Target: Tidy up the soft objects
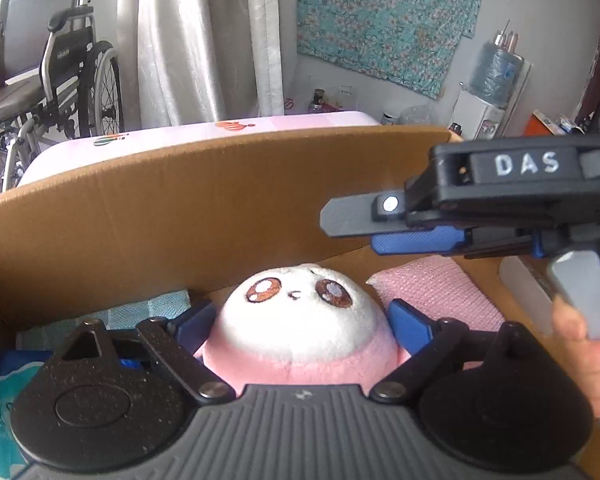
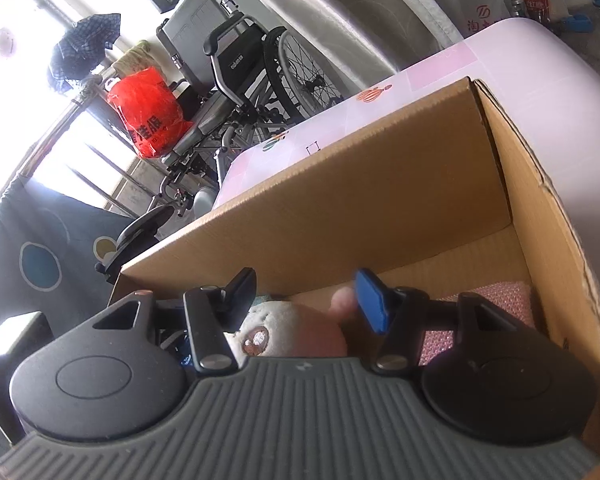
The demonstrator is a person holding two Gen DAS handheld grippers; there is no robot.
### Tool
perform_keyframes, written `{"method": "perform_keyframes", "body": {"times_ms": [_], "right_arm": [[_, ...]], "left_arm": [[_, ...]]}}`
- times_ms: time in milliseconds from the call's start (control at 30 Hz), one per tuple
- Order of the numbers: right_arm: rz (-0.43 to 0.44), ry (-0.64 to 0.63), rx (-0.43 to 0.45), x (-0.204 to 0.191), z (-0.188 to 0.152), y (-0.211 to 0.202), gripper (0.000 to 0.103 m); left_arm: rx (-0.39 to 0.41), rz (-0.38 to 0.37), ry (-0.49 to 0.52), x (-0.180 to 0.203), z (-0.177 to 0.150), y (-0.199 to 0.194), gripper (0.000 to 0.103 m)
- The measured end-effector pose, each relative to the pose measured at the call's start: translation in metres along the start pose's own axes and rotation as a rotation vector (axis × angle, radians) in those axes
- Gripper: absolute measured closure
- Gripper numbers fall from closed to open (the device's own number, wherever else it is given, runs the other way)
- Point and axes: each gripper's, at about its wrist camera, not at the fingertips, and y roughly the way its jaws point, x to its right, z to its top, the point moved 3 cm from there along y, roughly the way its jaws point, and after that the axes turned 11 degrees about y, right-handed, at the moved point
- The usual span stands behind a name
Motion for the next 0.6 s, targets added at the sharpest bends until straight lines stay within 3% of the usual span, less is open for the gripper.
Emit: {"method": "perform_keyframes", "body": {"times_ms": [233,300,433,533,600], "right_arm": [[-0.035,-0.019,0.012,-0.001,0.003,0.007,0.047],[-0.021,-0.001,0.023,0.001,0.005,0.005,0.046],[-0.029,-0.016,0.036,0.001,0.005,0.003,0.046],[-0.03,-0.017,0.038,0.001,0.004,0.004,0.046],[-0.029,-0.019,0.033,0.002,0.005,0.006,0.046]], "left_arm": [[0.162,-0.219,-0.229,-0.034,0.001,-0.014,0.011],[0.146,-0.195,-0.259,-0.039,-0.002,-0.01,0.011],[0.041,-0.062,-0.126,-0.024,0.0,-0.002,0.011],[0.011,-0.018,-0.101,-0.02,-0.002,0.001,0.002],[-0.02,-0.013,-0.08,-0.018,-0.006,0.004,0.002]]}}
